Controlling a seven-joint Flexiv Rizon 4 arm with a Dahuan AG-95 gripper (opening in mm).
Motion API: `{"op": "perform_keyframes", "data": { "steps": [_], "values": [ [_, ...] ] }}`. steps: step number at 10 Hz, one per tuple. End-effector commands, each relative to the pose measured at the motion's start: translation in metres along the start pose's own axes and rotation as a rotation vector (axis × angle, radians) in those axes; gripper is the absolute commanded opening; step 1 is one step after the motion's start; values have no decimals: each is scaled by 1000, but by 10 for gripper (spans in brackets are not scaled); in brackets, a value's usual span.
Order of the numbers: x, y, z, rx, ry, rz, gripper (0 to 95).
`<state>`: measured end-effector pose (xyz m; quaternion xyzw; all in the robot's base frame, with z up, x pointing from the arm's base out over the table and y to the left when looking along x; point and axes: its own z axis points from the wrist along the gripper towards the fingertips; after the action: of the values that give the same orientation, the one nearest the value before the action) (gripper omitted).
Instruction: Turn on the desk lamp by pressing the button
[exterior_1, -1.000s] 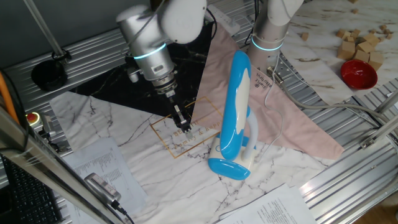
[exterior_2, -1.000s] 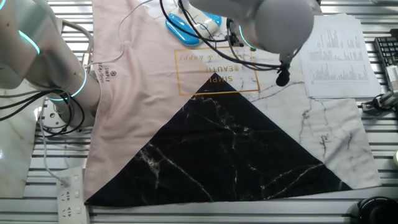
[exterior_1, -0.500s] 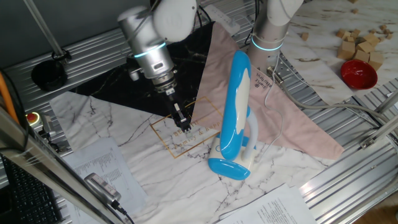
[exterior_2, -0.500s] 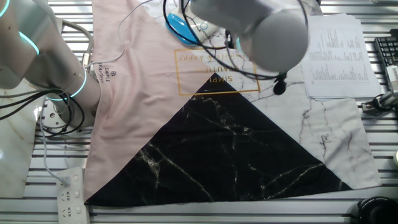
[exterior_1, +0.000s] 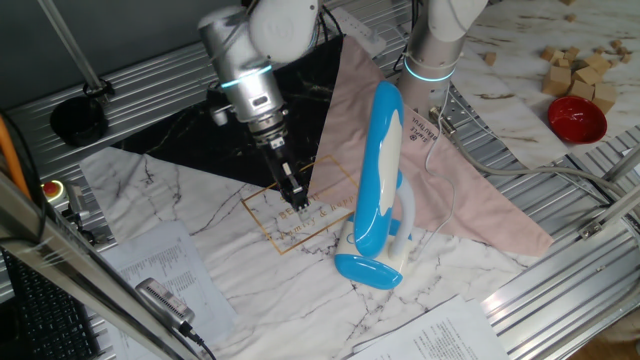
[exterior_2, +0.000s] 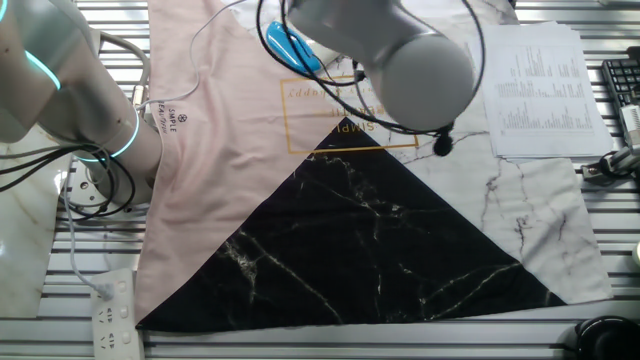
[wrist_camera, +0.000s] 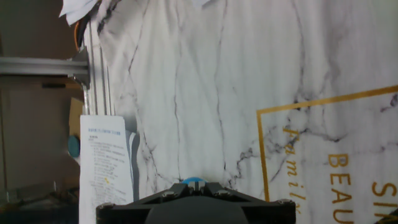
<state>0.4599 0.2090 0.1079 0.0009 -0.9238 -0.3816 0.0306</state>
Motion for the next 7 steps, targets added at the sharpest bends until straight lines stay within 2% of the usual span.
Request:
{"op": "perform_keyframes", "data": {
  "steps": [1, 3, 4, 7],
  "values": [
    [1, 1, -1, 30, 93, -49, 0],
    [2, 4, 0, 7, 110, -40, 0],
    [5, 11, 5, -2, 119, -32, 0],
    [15, 23, 16, 5, 162, 2, 0]
  ]
}}
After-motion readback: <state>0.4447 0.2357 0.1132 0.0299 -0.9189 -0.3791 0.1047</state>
